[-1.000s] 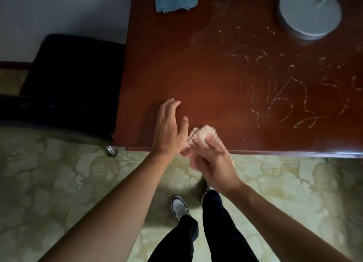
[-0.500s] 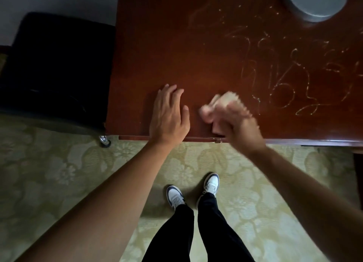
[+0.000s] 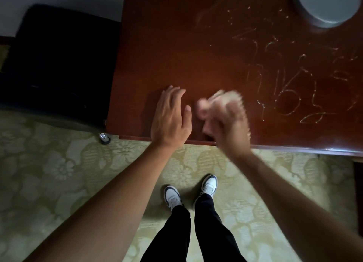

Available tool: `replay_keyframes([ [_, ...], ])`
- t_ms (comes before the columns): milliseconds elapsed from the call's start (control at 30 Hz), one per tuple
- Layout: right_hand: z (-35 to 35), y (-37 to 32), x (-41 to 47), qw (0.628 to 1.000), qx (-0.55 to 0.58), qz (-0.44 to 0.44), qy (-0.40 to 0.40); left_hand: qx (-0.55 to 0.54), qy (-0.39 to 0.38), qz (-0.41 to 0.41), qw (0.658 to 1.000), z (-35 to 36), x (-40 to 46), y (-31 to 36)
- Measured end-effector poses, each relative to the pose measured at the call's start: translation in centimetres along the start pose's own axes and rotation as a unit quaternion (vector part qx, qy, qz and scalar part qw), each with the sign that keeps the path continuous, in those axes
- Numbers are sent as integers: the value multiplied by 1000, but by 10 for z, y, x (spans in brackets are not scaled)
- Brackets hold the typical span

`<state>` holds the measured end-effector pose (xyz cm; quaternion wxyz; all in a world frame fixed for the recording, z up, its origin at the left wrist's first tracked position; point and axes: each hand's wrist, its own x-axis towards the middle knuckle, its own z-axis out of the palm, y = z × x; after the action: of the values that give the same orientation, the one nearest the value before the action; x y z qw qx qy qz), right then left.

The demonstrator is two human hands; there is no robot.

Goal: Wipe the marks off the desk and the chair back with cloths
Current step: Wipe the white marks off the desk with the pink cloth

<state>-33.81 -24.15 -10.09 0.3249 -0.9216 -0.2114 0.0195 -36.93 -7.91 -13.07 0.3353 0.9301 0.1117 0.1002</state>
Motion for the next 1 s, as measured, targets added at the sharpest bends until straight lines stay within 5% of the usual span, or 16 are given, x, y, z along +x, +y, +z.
replay_keyframes([
  [67, 2, -29, -45, 988, 77, -66, -113, -30, 5, -8, 1000, 0, -1, 1],
  [133, -9, -43, -74, 979, 111, -39, -165, -79, 16, -37, 996, -5, 3, 2],
  [300, -34, -18, -17, 992, 73, 78, 66, -118, -4, -64, 991, -18, 7, 2],
  [433, -31, -15, 67, 989, 33, 71, 123, -73, 15, -81, 994, -20, 9, 9],
  [667, -14, 29, 176, 994, -83, -14, 72, 7, 79, -92, 993, -6, 59, 10],
  [867, -16, 63, 223, 954, -242, -167, 62, 68, 97, -121, 986, 16, 94, 14],
  [1000, -14, 66, 202, 958, -161, -236, -29, 101, 100, -126, 982, 25, 92, 14],
])
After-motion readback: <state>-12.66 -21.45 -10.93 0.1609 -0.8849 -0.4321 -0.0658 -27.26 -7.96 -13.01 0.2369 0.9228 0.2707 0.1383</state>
